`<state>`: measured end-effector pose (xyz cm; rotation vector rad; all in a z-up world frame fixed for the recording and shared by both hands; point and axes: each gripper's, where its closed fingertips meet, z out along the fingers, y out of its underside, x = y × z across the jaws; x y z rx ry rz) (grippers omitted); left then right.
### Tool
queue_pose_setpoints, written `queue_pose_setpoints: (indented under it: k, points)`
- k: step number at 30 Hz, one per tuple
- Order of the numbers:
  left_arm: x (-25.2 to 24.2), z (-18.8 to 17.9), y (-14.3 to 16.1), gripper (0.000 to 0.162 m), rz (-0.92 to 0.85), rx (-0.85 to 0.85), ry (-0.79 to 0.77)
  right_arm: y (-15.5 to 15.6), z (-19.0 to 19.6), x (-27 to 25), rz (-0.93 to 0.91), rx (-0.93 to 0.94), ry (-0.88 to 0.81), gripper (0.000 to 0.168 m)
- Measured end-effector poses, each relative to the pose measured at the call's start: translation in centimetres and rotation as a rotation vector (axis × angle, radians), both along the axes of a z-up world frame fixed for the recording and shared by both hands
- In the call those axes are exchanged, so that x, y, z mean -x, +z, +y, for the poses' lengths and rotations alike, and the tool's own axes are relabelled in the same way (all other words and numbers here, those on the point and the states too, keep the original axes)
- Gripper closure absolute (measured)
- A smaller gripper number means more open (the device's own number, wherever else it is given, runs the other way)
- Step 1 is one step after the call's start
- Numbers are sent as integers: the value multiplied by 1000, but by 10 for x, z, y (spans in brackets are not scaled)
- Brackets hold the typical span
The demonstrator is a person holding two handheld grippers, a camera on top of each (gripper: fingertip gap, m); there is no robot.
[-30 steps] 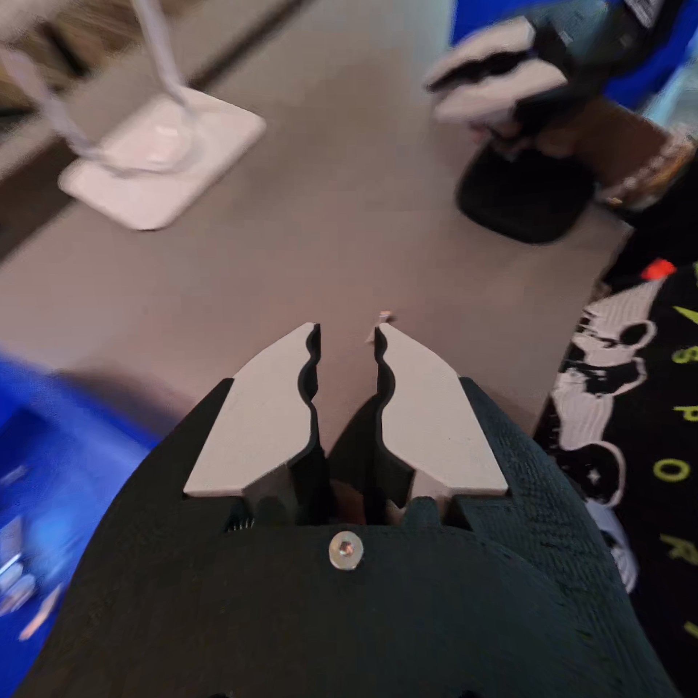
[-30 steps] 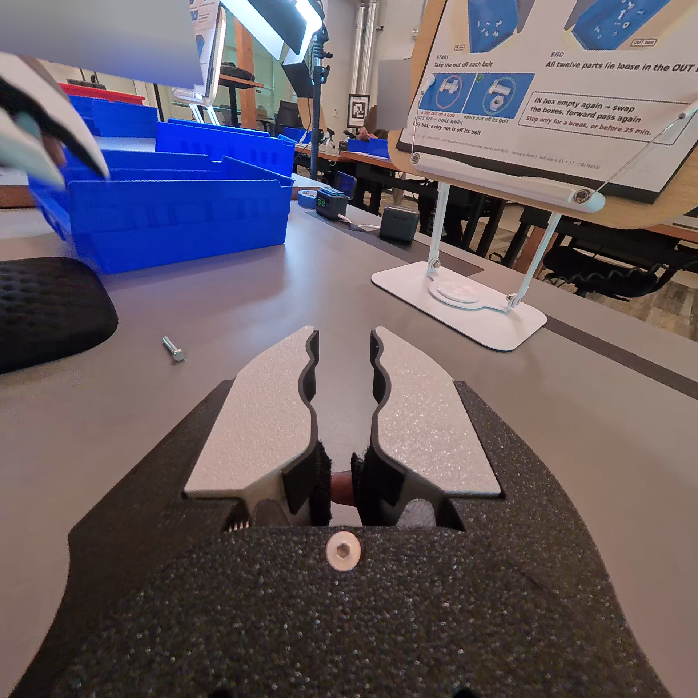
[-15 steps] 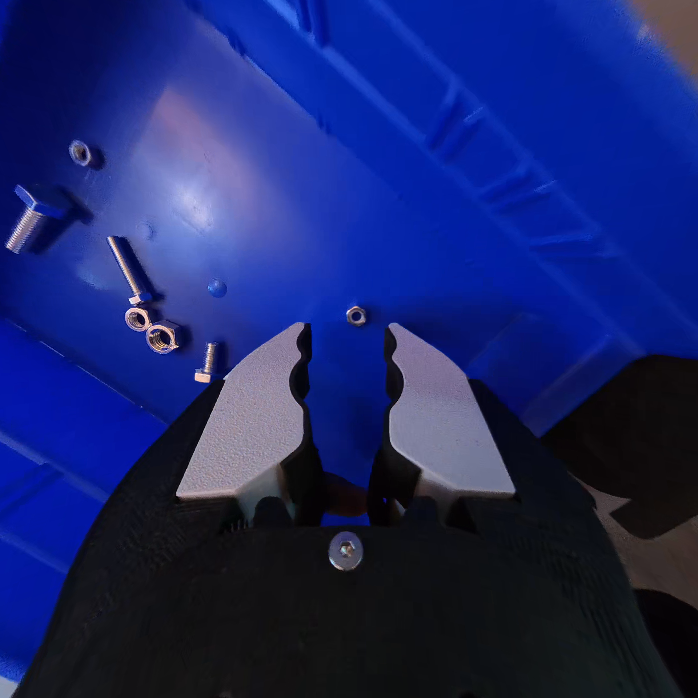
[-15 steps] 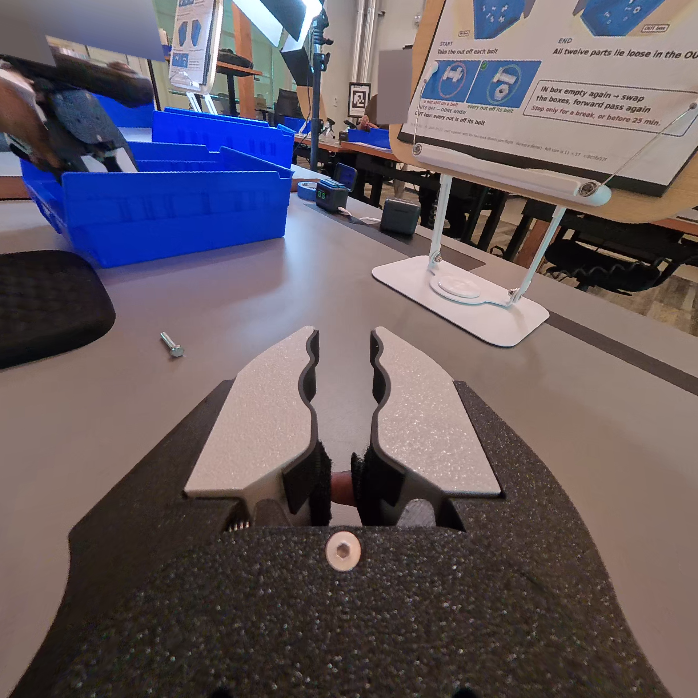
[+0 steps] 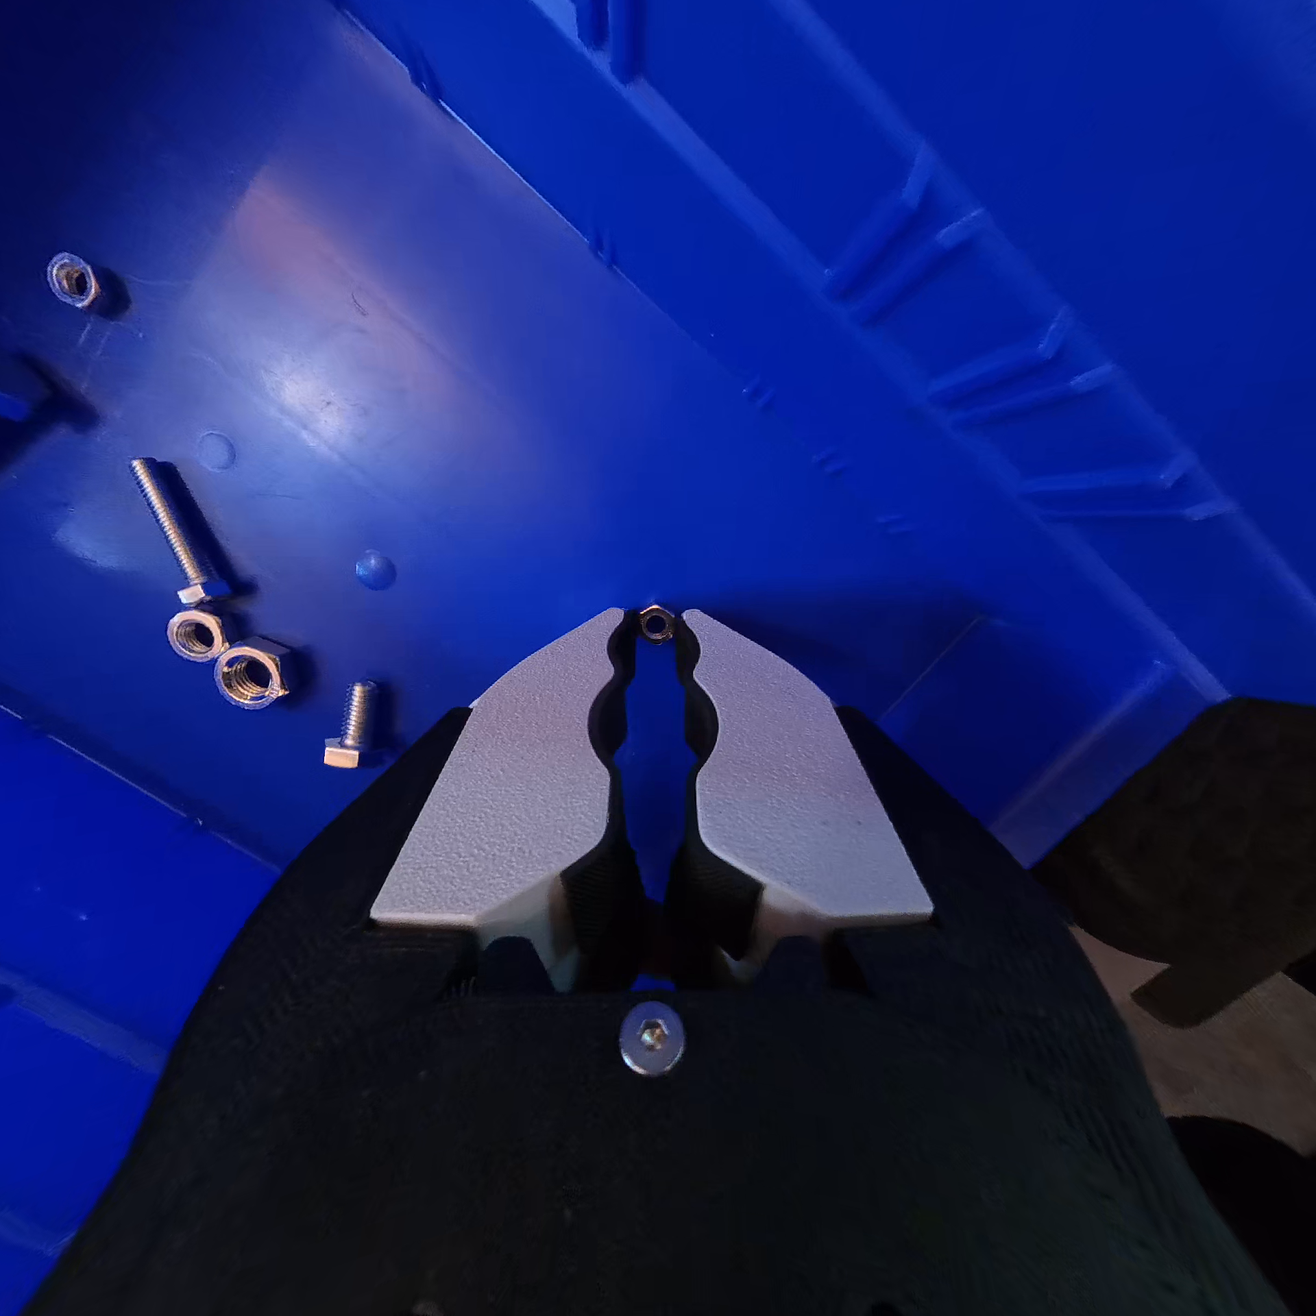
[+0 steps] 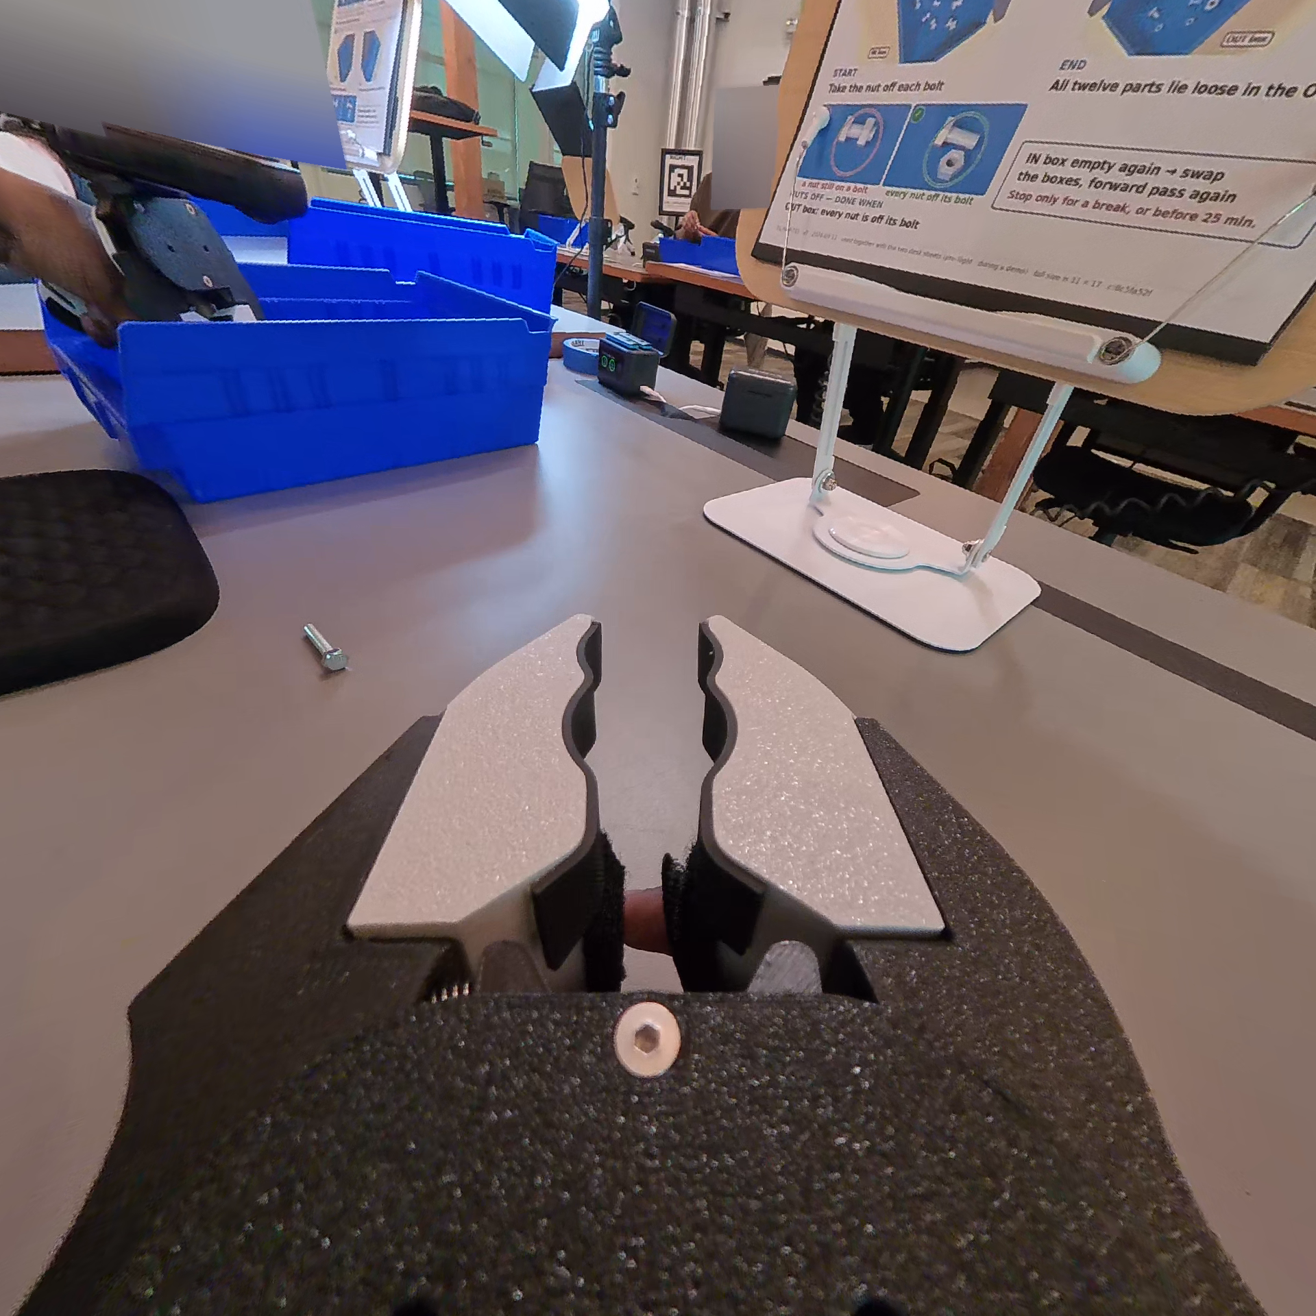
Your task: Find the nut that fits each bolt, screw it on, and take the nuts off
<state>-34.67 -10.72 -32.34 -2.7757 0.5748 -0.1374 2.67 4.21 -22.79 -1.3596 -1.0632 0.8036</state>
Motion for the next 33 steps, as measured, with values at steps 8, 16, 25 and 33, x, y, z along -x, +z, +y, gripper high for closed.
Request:
queue_pose_setpoints:
  k: [8,16,25,33]
  points:
    - [-22,2,96,151,70,-334,13,0,1,0,6,9,2,142]
    - [-216,-11,118,151,38,-404,-586,0,-1,0,5,-3,5,142]
    - [-307,18,24,152,-102,-192,-683,2,-2,0,17,-13,11,142]
    - [-317,28,-4,152,-82,-109,-686,3,-2,0,22,-14,12,142]
